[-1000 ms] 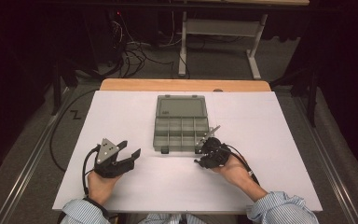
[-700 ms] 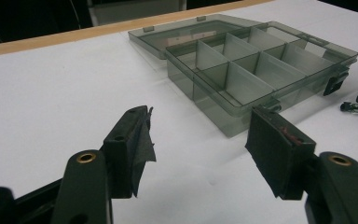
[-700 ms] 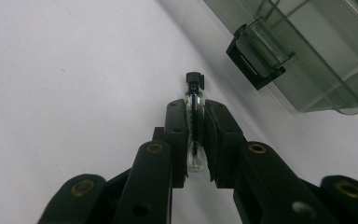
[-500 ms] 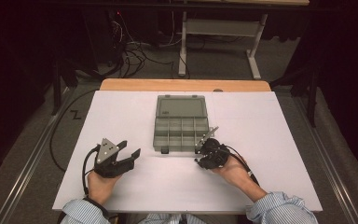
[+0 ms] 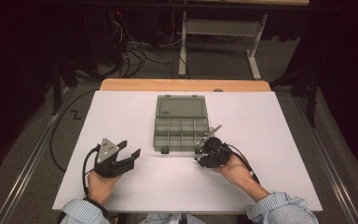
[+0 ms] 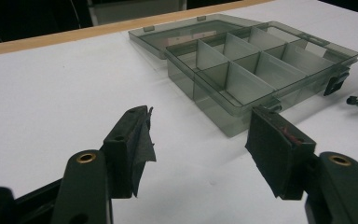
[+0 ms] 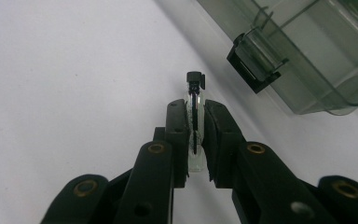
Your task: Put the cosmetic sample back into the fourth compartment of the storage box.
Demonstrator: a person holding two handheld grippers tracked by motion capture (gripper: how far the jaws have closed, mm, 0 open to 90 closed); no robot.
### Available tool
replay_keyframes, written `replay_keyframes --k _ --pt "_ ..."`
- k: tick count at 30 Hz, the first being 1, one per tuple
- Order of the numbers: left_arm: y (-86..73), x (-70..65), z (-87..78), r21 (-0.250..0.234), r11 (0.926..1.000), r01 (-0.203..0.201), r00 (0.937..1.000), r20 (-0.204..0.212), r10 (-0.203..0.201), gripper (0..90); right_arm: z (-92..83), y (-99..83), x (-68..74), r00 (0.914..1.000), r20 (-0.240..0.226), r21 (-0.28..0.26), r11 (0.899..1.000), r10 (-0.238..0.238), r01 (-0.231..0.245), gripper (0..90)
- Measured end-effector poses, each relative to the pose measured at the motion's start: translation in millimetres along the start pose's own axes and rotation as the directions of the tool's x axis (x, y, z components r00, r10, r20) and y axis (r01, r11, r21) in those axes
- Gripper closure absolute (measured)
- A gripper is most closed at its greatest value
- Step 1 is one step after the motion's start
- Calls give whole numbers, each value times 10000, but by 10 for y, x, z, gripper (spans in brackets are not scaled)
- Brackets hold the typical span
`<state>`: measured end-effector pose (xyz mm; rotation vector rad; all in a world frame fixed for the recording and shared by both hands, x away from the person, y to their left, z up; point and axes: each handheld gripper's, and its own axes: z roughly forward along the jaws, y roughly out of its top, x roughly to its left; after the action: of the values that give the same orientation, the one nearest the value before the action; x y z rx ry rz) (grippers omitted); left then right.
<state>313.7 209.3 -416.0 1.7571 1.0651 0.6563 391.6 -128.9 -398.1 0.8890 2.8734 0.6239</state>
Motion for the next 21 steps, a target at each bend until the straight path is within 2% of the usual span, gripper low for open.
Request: replay_keyframes --k 4,14,21 --pt "1 1 -1 -21 10000 10 10000 -5 -10 391 -101 2 -18 9998 -106 -304 9994 173 -176 824" --pt "1 3 -5 -67 10000 43 10000 -25 -44 391 -281 42 -73 9997 -71 -952 9951 243 -249 825" --pt "1 2 -3 -56 10000 36 10000 -27 -37 391 -339 75 -131 9993 14 -1063 9936 386 -382 825"
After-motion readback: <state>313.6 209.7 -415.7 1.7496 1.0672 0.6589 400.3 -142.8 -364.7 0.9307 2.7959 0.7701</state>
